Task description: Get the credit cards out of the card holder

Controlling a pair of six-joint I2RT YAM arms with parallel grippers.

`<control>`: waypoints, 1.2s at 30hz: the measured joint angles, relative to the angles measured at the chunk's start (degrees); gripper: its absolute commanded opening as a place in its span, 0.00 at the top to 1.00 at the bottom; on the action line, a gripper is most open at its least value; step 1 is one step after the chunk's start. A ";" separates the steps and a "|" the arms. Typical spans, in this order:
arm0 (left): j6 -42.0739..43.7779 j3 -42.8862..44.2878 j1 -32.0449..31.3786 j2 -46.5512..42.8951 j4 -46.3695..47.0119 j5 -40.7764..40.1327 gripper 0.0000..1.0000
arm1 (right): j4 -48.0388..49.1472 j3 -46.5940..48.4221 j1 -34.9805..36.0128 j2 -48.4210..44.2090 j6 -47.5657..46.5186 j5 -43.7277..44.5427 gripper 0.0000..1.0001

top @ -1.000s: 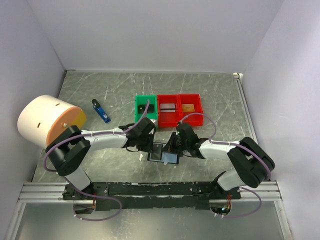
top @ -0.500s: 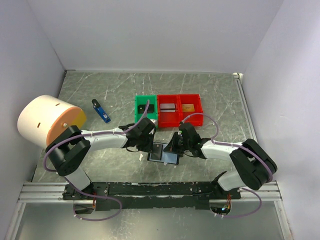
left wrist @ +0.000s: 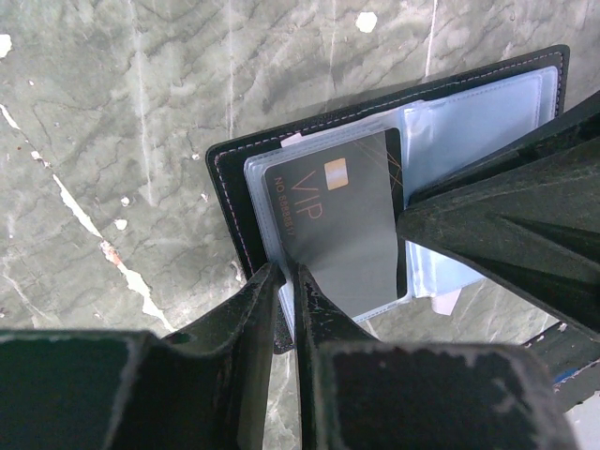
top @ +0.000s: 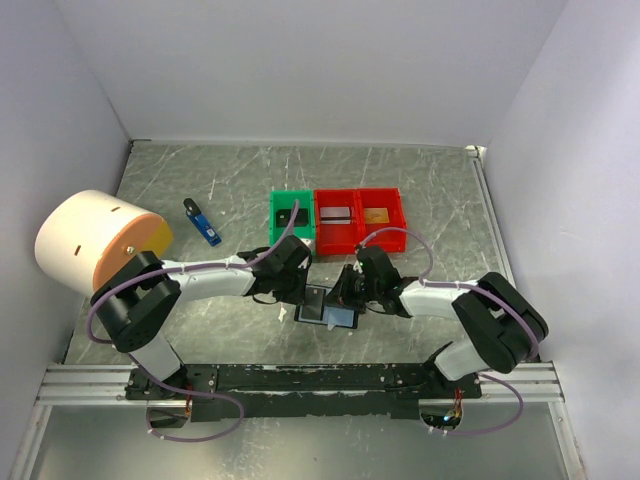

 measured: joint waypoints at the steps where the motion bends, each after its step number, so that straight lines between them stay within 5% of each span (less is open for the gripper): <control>1: 0.00 0.00 0.00 -0.04 0.00 -0.07 0.76 | 0.24 0.00 0.00 0.15 0.00 -0.15 0.85; 7: 0.00 0.00 -0.09 -0.07 -0.17 -0.26 0.77 | 3.52 -0.26 -0.09 1.57 -0.33 -2.62 0.85; 14: 0.00 0.00 -0.09 -0.35 -1.03 -0.81 0.77 | 5.97 -0.42 -0.46 3.32 -0.61 -4.07 1.00; 36: -1.09 -0.44 -0.59 -0.76 -1.14 -1.64 0.77 | 0.37 -0.83 -0.46 -1.44 -0.87 -1.49 0.98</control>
